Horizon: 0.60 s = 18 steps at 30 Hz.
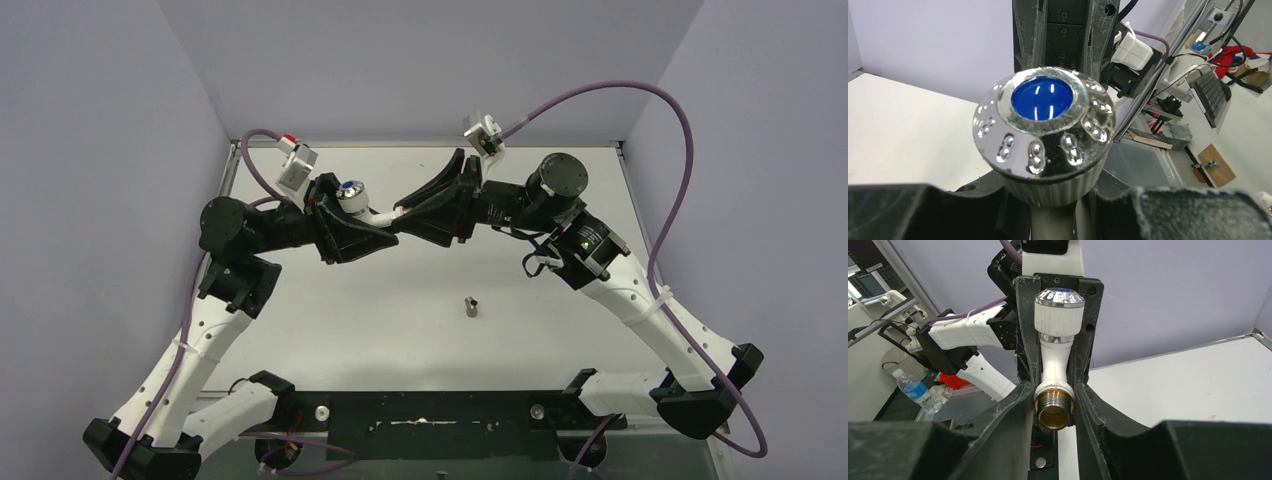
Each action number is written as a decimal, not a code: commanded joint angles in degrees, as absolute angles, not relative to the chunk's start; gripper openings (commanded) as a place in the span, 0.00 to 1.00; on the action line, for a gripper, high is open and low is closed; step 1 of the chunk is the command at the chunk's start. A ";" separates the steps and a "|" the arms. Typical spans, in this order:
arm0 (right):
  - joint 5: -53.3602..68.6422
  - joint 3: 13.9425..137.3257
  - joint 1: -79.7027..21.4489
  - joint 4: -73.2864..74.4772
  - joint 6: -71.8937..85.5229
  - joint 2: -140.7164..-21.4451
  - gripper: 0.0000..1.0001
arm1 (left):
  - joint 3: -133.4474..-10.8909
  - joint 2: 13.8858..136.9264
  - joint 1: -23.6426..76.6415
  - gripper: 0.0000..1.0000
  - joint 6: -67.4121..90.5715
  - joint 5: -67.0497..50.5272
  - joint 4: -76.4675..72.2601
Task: Install the water faucets
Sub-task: Adjust the water faucet.
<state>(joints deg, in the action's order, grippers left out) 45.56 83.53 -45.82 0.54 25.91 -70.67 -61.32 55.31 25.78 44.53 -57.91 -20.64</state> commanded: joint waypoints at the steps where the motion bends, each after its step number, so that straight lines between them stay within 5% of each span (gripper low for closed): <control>1: 41.84 84.21 -46.03 2.62 22.88 -69.33 0.35 | -63.12 55.29 26.10 0.00 41.91 -57.39 -20.20; 7: 38.41 84.08 -45.53 5.59 20.90 -66.70 0.52 | -64.06 55.28 26.10 0.00 40.23 -57.39 -18.43; 18: 33.53 82.08 -45.42 2.73 22.07 -63.79 0.57 | -63.91 55.64 26.10 0.00 40.09 -58.10 -18.06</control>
<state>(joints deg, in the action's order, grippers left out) 36.32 81.93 -45.74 6.74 21.67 -64.86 -61.34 56.07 25.87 41.15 -57.89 -16.45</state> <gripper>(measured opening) 0.568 0.268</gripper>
